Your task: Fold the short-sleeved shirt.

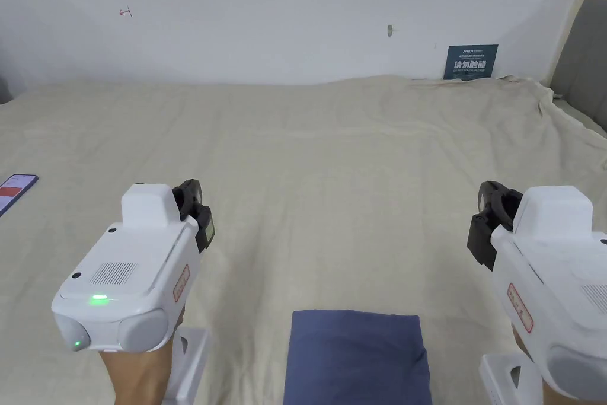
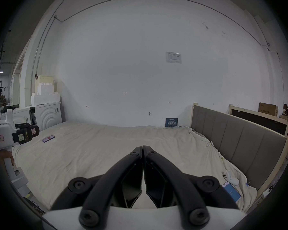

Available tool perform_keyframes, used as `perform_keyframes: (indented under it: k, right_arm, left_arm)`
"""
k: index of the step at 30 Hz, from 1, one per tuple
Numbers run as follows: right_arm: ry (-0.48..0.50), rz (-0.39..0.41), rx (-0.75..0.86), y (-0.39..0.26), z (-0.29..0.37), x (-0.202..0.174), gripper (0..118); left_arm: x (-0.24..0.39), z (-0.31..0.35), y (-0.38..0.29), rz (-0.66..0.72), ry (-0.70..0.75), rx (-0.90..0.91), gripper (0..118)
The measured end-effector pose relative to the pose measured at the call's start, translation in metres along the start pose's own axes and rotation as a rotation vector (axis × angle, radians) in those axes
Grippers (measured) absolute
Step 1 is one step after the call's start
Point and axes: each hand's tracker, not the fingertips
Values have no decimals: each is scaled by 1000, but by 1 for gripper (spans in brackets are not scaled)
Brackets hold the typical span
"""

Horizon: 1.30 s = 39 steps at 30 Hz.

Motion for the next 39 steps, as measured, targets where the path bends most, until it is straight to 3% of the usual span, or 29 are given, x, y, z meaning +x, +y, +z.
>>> perform_keyframes:
  k: [14, 26, 30, 33, 35, 36, 37, 39]
  right_arm:
    - [70, -19, -266, -158, -42, -43, 0]
    - [101, 40, -453, -253, -71, -66, 0]
    - [106, 32, -393, -267, -66, -65, 0]
    - [120, 43, -390, -268, -66, -64, 0]
    - [126, 40, -385, -269, -66, -63, 0]
    - [127, 40, -384, -269, -65, -62, 0]
    - [127, 40, -383, -268, -65, -62, 0]
    - [127, 33, -387, -268, -66, -62, 0]
  left_arm:
    - [-11, -10, -58, 101, -90, -230, 0]
    - [-5, -25, -123, 201, -244, -537, 0]
    - [3, -30, -141, 226, -297, -619, 0]
    - [9, -41, -156, 281, -360, -725, 21]
    - [13, -48, -167, 309, -367, -779, 61]
    - [16, -51, -171, 315, -366, -798, 75]
    - [18, -55, -176, 328, -381, -818, 83]
    - [22, -62, -184, 344, -422, -864, 85]
